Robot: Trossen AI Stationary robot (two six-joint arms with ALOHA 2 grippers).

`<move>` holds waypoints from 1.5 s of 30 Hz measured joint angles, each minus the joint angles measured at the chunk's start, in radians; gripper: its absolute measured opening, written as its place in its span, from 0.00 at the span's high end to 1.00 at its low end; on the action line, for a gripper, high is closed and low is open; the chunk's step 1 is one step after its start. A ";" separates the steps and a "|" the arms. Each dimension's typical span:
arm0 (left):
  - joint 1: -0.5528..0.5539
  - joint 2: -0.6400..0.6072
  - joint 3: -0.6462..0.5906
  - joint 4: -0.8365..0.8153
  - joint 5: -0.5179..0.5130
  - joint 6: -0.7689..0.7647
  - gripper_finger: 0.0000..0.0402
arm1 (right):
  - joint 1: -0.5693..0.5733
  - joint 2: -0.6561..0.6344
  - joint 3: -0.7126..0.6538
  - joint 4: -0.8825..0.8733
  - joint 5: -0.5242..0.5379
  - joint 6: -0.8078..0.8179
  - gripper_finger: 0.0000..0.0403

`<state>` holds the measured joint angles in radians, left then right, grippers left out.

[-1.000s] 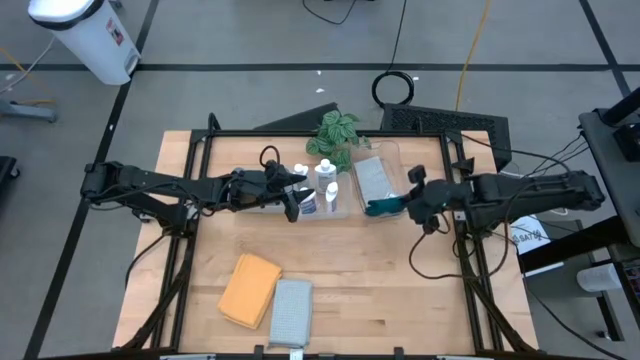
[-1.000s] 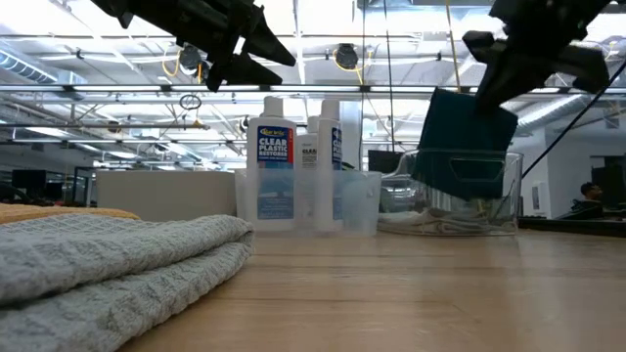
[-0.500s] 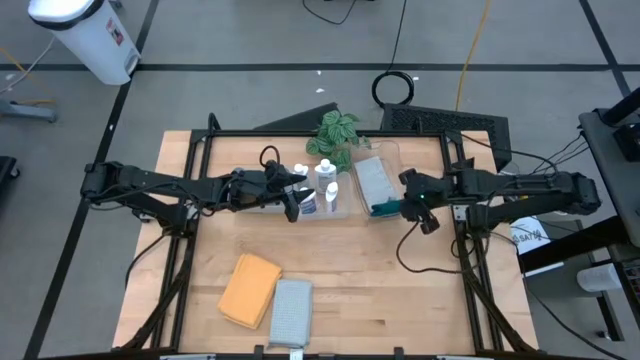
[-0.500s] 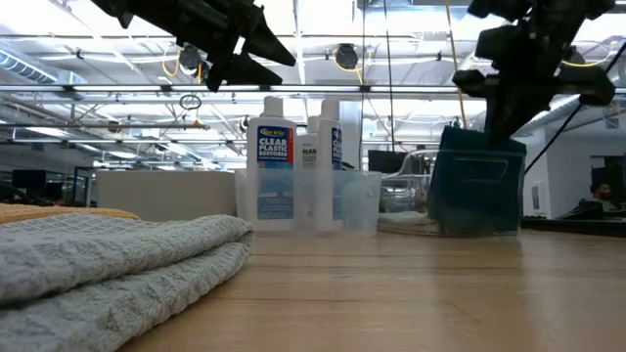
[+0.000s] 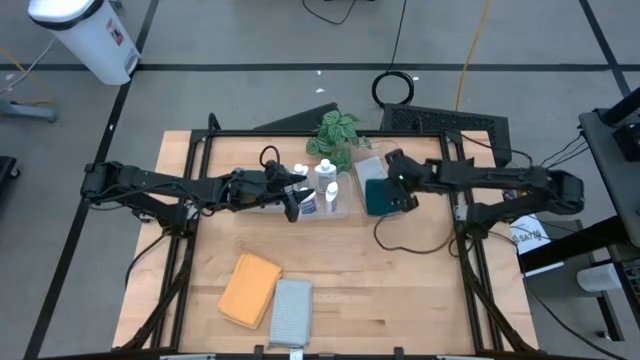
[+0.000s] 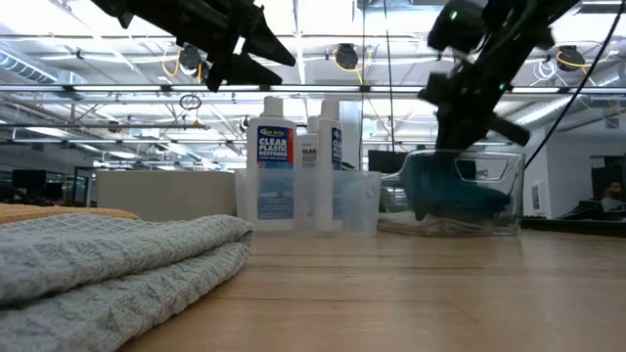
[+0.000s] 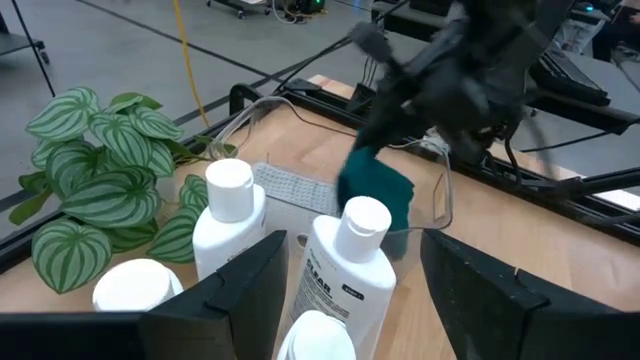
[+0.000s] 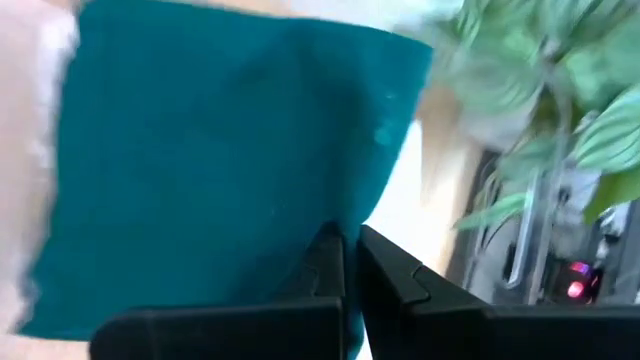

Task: Pick & Place Kitchen Items
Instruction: Put the green towel into the transparent bin, then put the orange towel into the transparent bin

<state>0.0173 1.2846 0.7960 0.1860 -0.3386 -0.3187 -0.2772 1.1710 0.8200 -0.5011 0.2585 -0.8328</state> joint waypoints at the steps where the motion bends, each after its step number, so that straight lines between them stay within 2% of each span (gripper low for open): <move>1: 0.000 0.000 0.000 0.000 0.000 0.000 0.42 | -0.020 0.022 0.000 0.005 0.000 -0.002 1.00; 8: 0.000 0.000 0.000 0.000 0.000 0.000 0.42 | -0.129 0.169 0.000 0.083 0.000 0.013 1.00; 12: 0.000 0.000 0.000 0.000 0.000 0.000 0.42 | -0.148 0.226 0.000 0.189 0.007 0.114 0.98; 18: 0.000 0.000 0.000 0.000 0.000 0.000 0.42 | -0.138 0.221 -0.001 0.266 0.006 0.224 0.82; 21: 0.000 0.000 0.000 0.001 0.000 0.000 0.42 | -0.127 0.185 -0.002 0.280 0.014 0.301 0.69; 26: 0.000 0.000 0.000 0.002 0.000 0.000 0.42 | -0.095 0.084 -0.001 0.290 0.156 0.449 0.50; 30: 0.000 0.000 0.000 0.002 0.000 0.000 0.42 | -0.044 -0.030 -0.001 0.246 0.135 0.599 0.41; 33: 0.000 0.000 0.000 0.002 0.000 0.000 0.42 | 0.010 -0.117 -0.001 0.188 0.050 0.702 0.39; 37: 0.000 0.000 0.000 0.002 0.000 0.000 0.42 | 0.089 -0.214 -0.042 0.202 -0.069 0.769 0.39; 45: 0.000 0.000 0.000 0.002 0.000 0.000 0.42 | 0.231 -0.301 -0.157 0.354 -0.078 0.788 0.43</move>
<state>0.0172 1.2846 0.7959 0.1883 -0.3389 -0.3186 -0.0466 0.8703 0.6628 -0.1469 0.1802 -0.0446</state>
